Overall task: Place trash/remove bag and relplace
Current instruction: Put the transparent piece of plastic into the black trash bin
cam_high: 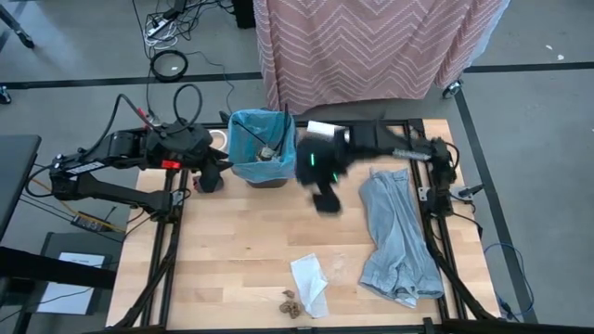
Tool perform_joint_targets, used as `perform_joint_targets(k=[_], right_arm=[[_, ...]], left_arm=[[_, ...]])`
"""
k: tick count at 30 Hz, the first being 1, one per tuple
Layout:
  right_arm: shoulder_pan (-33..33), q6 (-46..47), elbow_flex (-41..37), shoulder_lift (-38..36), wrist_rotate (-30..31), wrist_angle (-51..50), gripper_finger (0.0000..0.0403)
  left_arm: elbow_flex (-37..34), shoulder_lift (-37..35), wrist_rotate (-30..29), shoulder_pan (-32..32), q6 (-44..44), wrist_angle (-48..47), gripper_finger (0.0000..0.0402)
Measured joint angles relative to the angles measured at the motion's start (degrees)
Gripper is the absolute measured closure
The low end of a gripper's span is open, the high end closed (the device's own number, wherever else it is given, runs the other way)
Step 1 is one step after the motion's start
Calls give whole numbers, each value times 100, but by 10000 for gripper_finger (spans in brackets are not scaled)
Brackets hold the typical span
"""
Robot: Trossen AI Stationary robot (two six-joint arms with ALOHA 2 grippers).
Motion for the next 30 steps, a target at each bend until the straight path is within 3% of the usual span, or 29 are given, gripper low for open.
perform_joint_targets(k=[2, 9, 15, 21, 24, 30], right_arm=[[502, 194, -432, -1, 221, -361, 181], [1813, 1214, -2940, -37, 476, 1014, 187], [2309, 2741, -4677, -37, 459, 2024, 188], [2676, 3756, -5630, -37, 827, 4062, 181], [2835, 4027, -5720, -42, 1319, 4562, 181], [3133, 4219, -5726, -35, 3425, 4611, 179]], left_arm=[[0, 0, 0, 0, 0, -9, 239], [0, 0, 174, 0, 0, -31, 239], [0, 0, 280, 0, 0, -27, 239], [0, 0, 278, -1, -2, -17, 239], [0, 0, 278, 0, -14, -16, 239], [0, 12, 199, 0, -23, -2, 239]])
